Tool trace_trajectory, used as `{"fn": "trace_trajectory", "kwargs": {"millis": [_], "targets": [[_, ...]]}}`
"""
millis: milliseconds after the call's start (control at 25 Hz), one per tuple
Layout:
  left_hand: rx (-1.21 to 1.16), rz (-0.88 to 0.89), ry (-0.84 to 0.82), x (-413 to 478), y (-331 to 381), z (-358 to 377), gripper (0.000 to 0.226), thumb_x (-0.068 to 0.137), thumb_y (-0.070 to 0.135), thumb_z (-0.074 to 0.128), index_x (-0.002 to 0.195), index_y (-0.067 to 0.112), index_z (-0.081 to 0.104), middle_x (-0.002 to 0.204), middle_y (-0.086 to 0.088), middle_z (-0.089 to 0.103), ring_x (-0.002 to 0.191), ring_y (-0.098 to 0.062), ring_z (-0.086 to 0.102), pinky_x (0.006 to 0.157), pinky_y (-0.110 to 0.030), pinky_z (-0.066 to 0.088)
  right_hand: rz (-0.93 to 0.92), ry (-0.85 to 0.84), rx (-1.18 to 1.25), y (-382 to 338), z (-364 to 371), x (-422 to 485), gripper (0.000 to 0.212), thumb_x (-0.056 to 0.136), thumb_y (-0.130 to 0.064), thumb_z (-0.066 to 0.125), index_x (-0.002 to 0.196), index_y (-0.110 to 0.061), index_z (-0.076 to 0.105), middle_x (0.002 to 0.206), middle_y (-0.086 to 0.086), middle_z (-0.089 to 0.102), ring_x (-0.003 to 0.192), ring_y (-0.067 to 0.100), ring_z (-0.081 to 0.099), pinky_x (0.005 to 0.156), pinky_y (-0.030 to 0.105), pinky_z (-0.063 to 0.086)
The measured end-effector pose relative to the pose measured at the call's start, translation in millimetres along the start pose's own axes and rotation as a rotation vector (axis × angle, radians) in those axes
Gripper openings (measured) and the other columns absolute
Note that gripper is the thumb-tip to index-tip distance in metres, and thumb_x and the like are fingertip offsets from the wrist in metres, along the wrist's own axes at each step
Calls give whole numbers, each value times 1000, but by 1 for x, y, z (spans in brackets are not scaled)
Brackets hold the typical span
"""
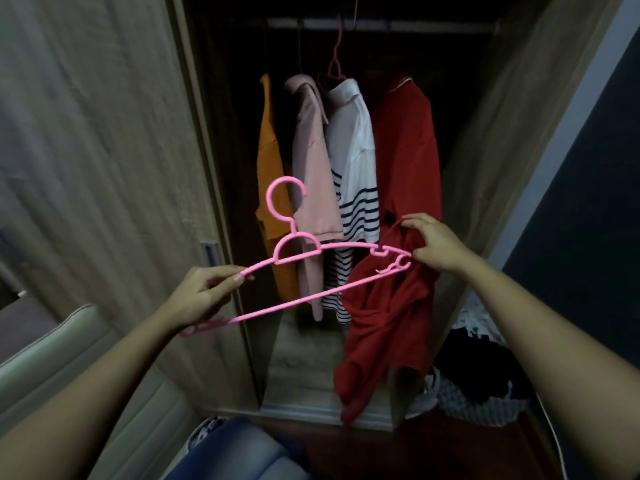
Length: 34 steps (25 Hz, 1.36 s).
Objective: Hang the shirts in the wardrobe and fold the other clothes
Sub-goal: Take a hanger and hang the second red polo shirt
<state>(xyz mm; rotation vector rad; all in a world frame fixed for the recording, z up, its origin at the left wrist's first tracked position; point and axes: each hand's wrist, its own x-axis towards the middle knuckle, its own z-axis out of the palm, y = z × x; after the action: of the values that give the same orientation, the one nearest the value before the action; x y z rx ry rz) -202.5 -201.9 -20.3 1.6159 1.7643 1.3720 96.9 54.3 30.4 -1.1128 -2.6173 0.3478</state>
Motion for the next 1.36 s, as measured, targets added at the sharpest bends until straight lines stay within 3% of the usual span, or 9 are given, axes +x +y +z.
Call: {"fn": "trace_trajectory", "kwargs": {"millis": [240,480,640,720,840,1000,1120,1240,1360], "targets": [[338,298,29,24,17,51,52,89,55,39,97,13,67,66,31,58,54,12,54,54,-3,35,-279,-8,-192,-73,-6,-5,60,69,-8,51,127,-23,52,137,-7,48,117,23,46,94,34,36],[402,465,336,42,29,70,37,96,53,36,98,24,59,61,6,58,53,-5,56,52,-26,44,-472,481,-341,-68,-30,-7,41,88,-51,31,85,-21,58,66,2,67,62,31,66,51,28,34],[673,623,757,42,45,107,26,91,35,52,112,20,57,116,-13,51,102,-28,50,85,-36,36,-398,587,-381,-76,-53,9,47,91,-56,28,84,-19,57,70,12,69,67,39,65,51,31,32],[790,684,622,25,35,156,25,91,46,46,108,30,57,124,-8,44,108,-26,45,87,-39,31,-363,616,-325,-78,-70,10,44,94,-54,32,85,-19,56,75,13,68,74,40,64,54,33,34],[831,278,315,16,-11,184,30,82,57,46,98,38,63,133,-9,45,114,-29,43,86,-44,36,-326,651,-245,-74,-91,5,41,95,-52,34,81,-18,52,73,12,66,75,41,63,56,35,36],[150,-25,-50,44,-30,114,24,78,34,61,85,56,63,94,3,60,89,-16,60,78,-8,41,-377,589,-346,-45,-91,-3,43,92,-56,30,84,-19,49,74,14,66,72,40,64,54,36,41],[-53,-187,-199,64,-27,70,44,82,0,61,75,41,74,75,4,62,62,-5,55,55,-11,42,-373,494,-435,-11,-68,-13,49,87,-57,27,85,-16,53,74,14,68,66,39,66,51,37,45],[175,-281,-96,85,-9,58,26,83,0,59,75,20,73,82,-8,64,68,-18,58,51,-14,45,-297,427,-459,10,-38,-23,55,85,-59,24,86,-15,56,73,15,69,64,39,67,51,40,49],[478,39,265,97,41,85,11,78,10,62,76,7,72,78,-12,60,77,-28,60,69,-30,47,-141,410,-339,0,-18,-22,45,91,-56,33,92,-18,55,85,18,69,79,42,65,61,41,48]]}}
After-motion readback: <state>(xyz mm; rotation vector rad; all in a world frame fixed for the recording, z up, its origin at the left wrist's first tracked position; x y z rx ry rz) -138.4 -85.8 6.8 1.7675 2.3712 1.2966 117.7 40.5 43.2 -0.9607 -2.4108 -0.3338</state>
